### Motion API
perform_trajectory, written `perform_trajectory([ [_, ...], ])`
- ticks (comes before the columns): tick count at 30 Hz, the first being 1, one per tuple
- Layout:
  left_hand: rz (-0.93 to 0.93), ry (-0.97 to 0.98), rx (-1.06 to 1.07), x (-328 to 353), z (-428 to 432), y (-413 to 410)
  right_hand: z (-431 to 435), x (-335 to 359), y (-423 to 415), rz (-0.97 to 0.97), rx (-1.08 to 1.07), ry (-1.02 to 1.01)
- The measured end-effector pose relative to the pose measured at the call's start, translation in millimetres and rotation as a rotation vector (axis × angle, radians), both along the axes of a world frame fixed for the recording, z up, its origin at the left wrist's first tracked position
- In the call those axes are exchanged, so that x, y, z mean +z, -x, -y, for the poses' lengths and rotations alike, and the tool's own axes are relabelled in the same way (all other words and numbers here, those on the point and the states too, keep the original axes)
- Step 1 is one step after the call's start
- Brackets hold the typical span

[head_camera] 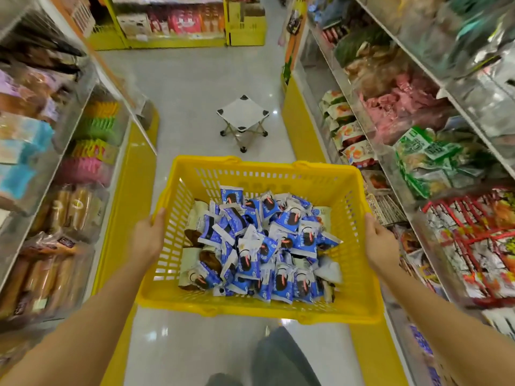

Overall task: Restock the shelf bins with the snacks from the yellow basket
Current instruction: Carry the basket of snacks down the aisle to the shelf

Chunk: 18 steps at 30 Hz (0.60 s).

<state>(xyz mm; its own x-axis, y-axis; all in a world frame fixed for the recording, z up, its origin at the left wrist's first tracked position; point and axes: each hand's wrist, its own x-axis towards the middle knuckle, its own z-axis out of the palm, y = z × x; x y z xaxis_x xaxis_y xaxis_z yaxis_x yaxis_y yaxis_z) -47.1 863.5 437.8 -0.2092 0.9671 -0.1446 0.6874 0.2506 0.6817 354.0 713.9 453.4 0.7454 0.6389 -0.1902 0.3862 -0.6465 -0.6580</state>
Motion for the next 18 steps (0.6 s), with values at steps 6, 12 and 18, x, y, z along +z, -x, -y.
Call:
perform_trajectory([
  [6, -0.008, 0.026, 0.027, 3.2, -111.5, -7.6, -131.4, 0.9, -18.3, 0.009, 0.028, 0.028],
  [12, 0.015, 0.052, 0.001, 2.9, -233.6, -11.0, -248.9, -3.8, -20.3, 0.058, 0.025, 0.016],
  [18, 0.021, 0.047, -0.060, 6.0, -356.2, -31.7, -351.8, -9.6, -26.9, 0.005, -0.022, 0.015],
])
